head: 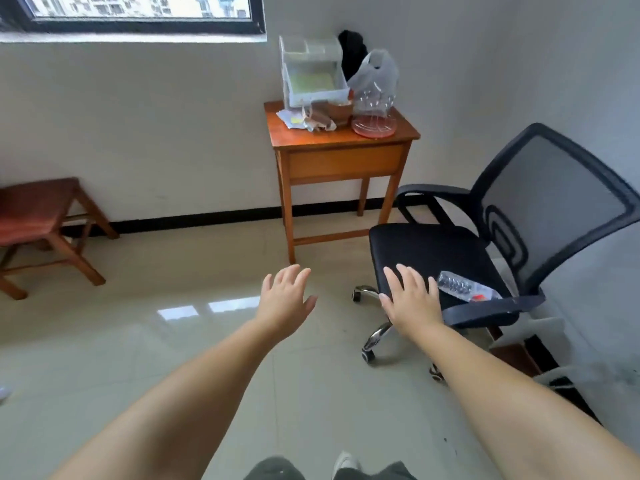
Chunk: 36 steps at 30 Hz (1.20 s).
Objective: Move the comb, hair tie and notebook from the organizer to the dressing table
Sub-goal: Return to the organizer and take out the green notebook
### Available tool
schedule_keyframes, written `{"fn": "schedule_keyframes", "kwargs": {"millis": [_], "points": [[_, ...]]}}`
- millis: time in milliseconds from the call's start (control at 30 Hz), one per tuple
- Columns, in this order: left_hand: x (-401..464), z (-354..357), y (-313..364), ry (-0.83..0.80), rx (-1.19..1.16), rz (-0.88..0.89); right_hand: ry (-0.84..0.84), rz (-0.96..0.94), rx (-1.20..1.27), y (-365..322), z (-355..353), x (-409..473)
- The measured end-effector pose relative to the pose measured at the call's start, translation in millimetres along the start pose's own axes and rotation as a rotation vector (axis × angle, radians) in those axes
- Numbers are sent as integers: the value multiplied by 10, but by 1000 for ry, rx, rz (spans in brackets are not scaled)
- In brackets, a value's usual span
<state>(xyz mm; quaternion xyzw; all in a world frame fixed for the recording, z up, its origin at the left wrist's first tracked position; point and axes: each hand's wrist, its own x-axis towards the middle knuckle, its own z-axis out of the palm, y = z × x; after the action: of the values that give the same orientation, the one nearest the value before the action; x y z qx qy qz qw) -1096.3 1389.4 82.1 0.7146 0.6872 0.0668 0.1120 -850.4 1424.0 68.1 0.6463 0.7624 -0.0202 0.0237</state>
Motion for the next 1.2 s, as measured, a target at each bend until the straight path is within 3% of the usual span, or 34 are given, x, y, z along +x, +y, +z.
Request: {"fn": "schedule_keyframes", "kwargs": {"millis": [233,533,800,967,1200], "points": [[1646,-157,-514,52,-3,-99,32,-100,15,-226,-138,1859],[4283,-908,-1311,122,19,-22,105,-25,114,-725,-679,4565],[6072,-1164,-1478,199,-75,-14,176,-104,292,-824,-1087,6415],[7020,-1128,-1553,257,-127,-97,182,-196,299,-858,-1299,7708],[7547,-1012,-1681,344,-339,-249,-155,256,456,-972,-1455,8731]]}}
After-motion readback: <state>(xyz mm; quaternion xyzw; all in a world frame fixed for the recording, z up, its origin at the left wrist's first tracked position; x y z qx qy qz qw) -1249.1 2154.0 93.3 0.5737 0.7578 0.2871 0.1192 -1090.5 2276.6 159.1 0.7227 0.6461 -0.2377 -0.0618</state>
